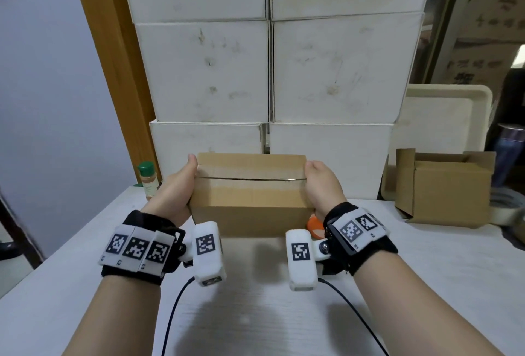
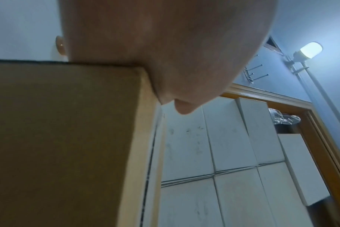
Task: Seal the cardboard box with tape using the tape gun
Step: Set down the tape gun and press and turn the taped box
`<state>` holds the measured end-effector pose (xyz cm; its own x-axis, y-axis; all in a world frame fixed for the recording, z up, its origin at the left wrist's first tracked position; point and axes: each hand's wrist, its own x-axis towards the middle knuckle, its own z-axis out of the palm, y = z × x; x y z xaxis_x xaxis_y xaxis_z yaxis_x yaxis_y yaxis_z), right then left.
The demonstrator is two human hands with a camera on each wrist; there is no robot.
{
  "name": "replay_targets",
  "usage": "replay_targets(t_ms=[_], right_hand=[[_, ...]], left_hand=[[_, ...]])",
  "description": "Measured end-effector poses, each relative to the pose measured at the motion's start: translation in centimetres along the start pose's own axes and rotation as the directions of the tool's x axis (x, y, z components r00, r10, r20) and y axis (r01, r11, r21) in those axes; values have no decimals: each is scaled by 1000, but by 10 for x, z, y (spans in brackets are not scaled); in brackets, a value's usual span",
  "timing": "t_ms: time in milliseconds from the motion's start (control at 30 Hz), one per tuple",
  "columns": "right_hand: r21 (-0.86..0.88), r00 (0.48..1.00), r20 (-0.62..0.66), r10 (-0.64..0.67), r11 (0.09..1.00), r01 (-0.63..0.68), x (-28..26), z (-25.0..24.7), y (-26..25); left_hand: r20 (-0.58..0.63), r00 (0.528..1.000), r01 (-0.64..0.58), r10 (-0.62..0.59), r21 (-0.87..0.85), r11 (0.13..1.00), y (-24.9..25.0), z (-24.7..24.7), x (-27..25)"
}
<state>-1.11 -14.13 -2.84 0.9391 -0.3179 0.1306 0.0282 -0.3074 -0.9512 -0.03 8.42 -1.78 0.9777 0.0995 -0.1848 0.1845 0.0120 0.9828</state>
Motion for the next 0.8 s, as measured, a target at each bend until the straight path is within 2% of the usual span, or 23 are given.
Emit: replay_targets(t_ms=[167, 333, 467, 633, 733, 800], right_hand=[[-24, 970, 189, 154, 988, -152, -13, 0, -5], [39, 939, 286, 190, 977, -209, -12, -3, -6], [73, 926, 326, 190, 972, -225, -3, -1, 0], [83, 911, 369, 186, 969, -232, 11, 3, 6], [12, 927, 337, 168, 983, -183, 14, 6, 9], [-49, 933, 326, 154, 988, -146, 16, 8, 12]], left_hand=[[40, 992, 125, -123, -47, 991, -14, 2, 4], [33, 984, 177, -177, -8, 984, -16, 3, 6], [46, 982, 179, -182, 62, 982, -14, 2, 13], [62, 988, 120, -142, 277, 953, -15, 10, 18], [29, 997, 57, -76, 414, 909, -14, 15, 20], [46, 996, 49, -76, 428, 902, -14, 17, 22]])
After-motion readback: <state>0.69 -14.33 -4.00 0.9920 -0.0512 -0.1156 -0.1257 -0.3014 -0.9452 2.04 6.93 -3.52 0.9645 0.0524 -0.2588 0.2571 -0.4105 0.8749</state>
